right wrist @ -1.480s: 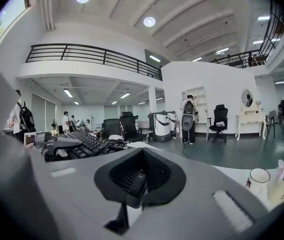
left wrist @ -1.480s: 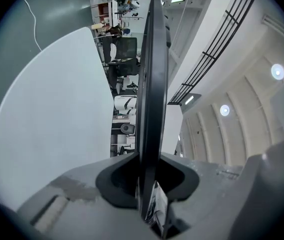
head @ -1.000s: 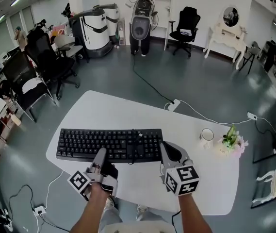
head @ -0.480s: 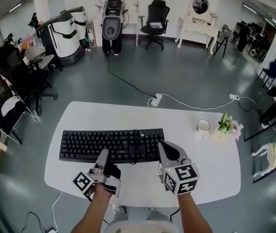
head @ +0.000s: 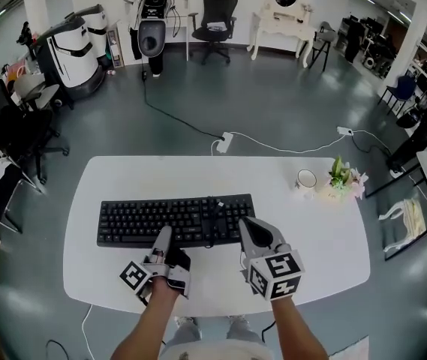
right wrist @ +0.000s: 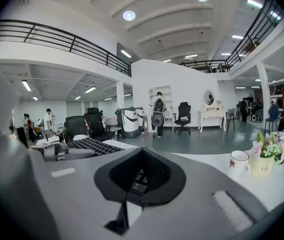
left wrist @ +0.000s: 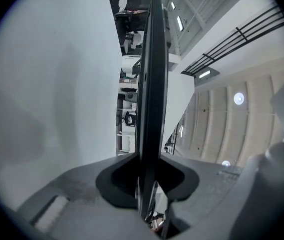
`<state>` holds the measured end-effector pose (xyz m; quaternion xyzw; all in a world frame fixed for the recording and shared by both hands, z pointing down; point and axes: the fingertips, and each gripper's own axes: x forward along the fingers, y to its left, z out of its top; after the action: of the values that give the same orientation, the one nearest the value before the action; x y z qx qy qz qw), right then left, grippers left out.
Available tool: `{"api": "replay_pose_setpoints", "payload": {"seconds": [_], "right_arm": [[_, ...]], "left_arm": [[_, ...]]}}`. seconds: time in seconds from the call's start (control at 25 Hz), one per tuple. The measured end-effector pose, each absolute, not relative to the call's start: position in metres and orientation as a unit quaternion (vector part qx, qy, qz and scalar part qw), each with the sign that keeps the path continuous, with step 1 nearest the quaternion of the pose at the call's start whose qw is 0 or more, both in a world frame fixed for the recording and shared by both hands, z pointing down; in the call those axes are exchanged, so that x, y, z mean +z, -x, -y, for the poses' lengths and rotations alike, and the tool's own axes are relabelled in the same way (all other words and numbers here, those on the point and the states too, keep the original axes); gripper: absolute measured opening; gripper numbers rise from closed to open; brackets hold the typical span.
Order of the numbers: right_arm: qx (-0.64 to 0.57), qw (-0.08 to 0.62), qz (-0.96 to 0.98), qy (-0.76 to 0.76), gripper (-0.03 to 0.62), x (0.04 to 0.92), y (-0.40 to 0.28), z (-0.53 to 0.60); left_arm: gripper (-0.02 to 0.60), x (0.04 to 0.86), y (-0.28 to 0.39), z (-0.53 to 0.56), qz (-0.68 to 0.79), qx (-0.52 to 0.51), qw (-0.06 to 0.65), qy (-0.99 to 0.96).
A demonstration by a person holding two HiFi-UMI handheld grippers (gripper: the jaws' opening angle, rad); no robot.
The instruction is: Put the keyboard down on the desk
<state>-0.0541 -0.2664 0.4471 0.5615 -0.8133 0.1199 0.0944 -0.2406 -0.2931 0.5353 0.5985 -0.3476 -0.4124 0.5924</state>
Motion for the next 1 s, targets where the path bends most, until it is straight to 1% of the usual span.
{"api": "replay_pose_setpoints", "payload": {"seconds": [0.64, 1.0], "right_arm": [[0.156, 0.12, 0.81, -0.552, 0.0, 0.487, 0.069, 0.266], [0.168, 0.126, 0.806, -0.553, 0.0, 0.5, 0.059, 0.264]], "left_arm": [[0.083, 0.603, 0.221, 0.305, 0.367, -0.379, 0.637, -0.562], [0.084, 0.63, 0.218, 0.301, 0.388, -0.359, 0.65, -0.546]]}}
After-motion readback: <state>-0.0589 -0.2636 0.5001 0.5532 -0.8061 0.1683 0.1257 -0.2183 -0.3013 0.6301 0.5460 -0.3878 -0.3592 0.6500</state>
